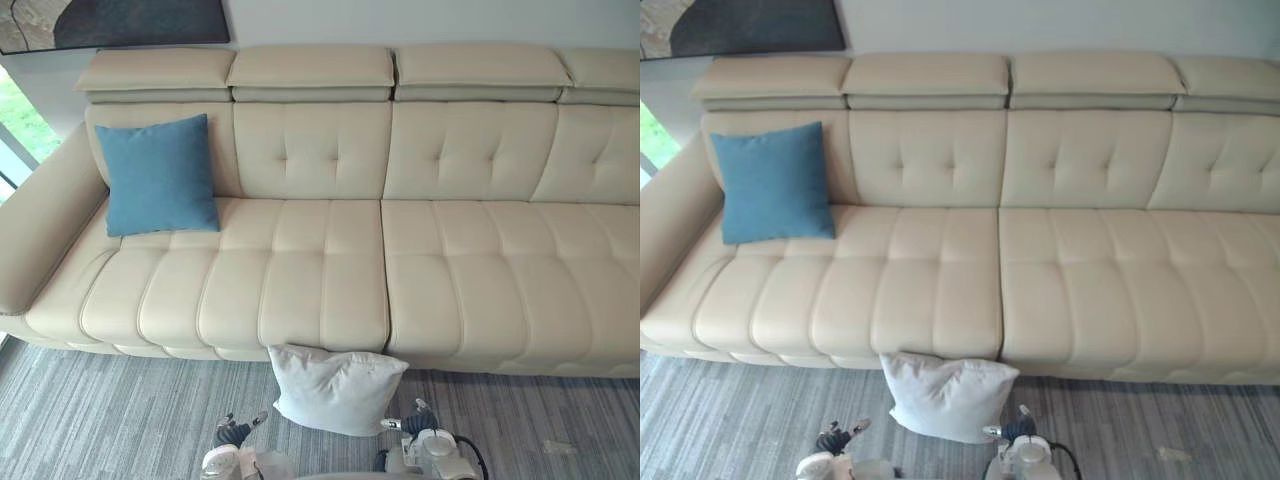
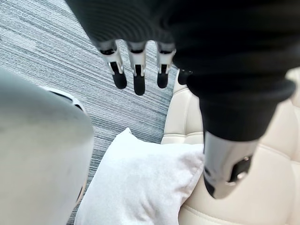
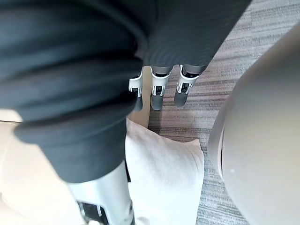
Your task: Pick up cushions and gather them together orderly.
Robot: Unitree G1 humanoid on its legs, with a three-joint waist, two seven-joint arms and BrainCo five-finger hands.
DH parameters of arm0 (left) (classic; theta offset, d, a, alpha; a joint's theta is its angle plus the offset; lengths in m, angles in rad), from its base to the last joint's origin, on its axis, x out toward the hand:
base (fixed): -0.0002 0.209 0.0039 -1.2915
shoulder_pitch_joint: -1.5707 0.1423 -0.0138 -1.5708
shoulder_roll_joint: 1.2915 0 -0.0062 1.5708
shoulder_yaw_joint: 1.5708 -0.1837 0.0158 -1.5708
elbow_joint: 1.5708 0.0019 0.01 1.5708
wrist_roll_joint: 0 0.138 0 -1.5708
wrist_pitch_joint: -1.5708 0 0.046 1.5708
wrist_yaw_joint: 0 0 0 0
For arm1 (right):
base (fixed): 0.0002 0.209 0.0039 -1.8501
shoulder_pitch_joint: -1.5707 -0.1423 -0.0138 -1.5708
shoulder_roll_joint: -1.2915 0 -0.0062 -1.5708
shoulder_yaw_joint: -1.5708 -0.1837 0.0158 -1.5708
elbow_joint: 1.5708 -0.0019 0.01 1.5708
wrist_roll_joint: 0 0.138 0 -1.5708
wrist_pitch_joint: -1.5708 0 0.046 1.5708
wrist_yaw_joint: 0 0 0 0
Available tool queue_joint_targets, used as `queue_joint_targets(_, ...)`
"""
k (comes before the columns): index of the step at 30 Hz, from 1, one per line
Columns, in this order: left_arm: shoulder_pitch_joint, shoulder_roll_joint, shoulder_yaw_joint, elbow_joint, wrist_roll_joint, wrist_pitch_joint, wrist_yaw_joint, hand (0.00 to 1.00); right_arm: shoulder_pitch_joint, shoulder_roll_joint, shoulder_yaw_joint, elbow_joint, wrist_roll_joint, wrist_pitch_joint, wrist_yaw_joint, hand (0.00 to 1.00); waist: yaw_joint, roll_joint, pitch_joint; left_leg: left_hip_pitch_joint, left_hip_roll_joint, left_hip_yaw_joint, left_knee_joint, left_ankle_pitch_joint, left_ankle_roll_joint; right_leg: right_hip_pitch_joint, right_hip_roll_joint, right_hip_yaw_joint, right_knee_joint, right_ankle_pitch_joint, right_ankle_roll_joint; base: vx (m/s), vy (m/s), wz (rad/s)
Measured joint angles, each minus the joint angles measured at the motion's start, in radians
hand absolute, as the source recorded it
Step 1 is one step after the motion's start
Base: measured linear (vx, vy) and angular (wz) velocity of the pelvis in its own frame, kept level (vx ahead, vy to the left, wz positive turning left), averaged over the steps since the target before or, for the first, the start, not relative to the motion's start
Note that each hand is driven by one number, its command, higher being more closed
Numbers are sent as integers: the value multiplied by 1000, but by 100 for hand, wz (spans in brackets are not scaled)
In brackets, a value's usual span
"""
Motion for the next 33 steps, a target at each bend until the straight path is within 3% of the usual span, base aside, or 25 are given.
queue_joint_targets(4,-28,16,2,-29,-20,0,11,0,-34,-3,0,-3,6,0,-24,0,-1,-17,43,-95,9,-43,94,-43,-6,-81,1,12,56,-7,-2,-107,37,-3)
queue_joint_targets(9,-83,32,11,-83,-91,-1,47,0,-138,-12,0,-59,47,4,-56,0,4,-26,139,-341,35,-52,368,-157,1,-336,-5,84,284,-37,2,-230,72,-22)
queue_joint_targets(14,-169,55,11,-139,-160,-3,70,0,-253,-30,0,-120,77,7,-72,0,2,-23,218,-555,39,-80,575,-210,22,-542,-14,124,445,-63,6,-293,36,-8)
queue_joint_targets(21,-411,166,11,-187,-201,-3,105,0,-508,-99,2,-177,96,22,-98,0,-4,-39,358,-855,21,-141,684,-200,35,-812,9,142,508,-22,-8,-222,-7,0)
queue_joint_targets(27,-616,259,4,-205,-216,-2,127,0,-684,-154,-10,-196,162,30,-136,0,-13,-45,400,-1078,20,-166,750,-149,33,-1029,23,151,561,34,-17,-78,-11,-7)
queue_joint_targets(33,-767,315,-84,-279,-236,-11,152,0,-812,-179,-58,-227,255,27,-200,0,-23,-44,401,-1176,16,-196,764,-136,17,-1115,22,130,574,43,-31,0,8,4)
